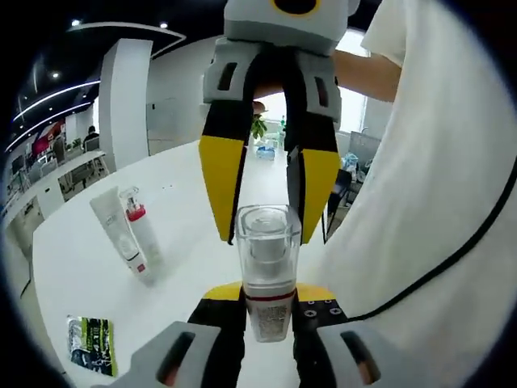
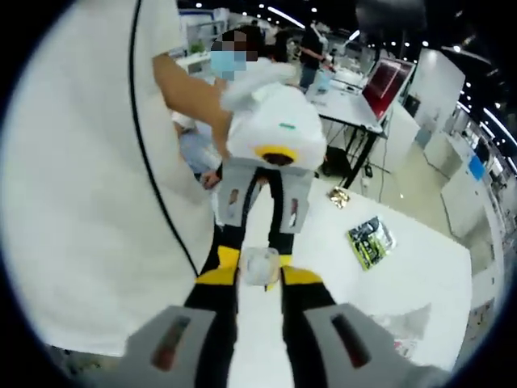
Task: Arrange the skincare products in the storage area until every visible bottle or jar stands upright without overlapping.
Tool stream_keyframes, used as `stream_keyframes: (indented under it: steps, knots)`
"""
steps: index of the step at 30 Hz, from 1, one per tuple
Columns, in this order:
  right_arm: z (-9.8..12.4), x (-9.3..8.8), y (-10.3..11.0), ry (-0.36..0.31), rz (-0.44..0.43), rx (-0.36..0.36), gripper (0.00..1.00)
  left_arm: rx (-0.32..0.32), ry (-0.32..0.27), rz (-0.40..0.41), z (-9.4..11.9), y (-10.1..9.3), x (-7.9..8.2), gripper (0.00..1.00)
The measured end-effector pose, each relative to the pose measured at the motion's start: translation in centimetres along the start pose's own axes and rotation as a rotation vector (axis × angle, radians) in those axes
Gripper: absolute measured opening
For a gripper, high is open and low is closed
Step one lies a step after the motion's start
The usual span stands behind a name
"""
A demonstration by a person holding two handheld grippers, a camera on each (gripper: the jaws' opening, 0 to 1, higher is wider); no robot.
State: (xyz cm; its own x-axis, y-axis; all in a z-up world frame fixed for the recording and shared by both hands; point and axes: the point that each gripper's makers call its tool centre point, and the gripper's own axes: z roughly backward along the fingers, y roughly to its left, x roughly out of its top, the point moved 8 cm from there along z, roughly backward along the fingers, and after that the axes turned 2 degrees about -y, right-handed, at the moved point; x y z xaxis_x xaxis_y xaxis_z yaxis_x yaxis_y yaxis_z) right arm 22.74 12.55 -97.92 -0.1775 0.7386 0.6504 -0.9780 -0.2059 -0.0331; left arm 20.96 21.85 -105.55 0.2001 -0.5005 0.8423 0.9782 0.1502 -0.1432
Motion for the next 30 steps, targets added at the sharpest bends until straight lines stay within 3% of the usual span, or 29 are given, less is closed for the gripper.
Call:
stream_keyframes:
  steps: [2,6,11,17,21,30]
  knots:
    - [-0.2,0.1,-0.4,0.014,-0.042,0.008,0.16,0.002,0.013,-0.015,0.0,0.1,-0.1,0.21]
    - [-0.8,0.3,-0.6,0.042,-0.018,-0.005,0.15,0.033,-0.012,-0.008,-0.2,0.8,-0.7,0.22]
    - [-1.4,0.2,-1.0,0.036,-0.053,0.003,0.15,0.045,-0.044,0.099,0.3,1.0,-1.6,0.23]
    - [-1.7,-0.2,-1.9,0.063,-0.05,-0.021,0.15,0.116,-0.053,0.194,1.2,1.6,-3.4,0.28]
    - [-0.9,-1.4,-3.4,0.084,-0.067,-0.058,0.15,0.157,-0.028,0.233,2.2,1.6,-4.7,0.29]
    - [0.1,-4.9,-6.2,0.139,-0.149,-0.159,0.15,0.223,-0.091,0.387,4.4,0.4,-6.2,0.3]
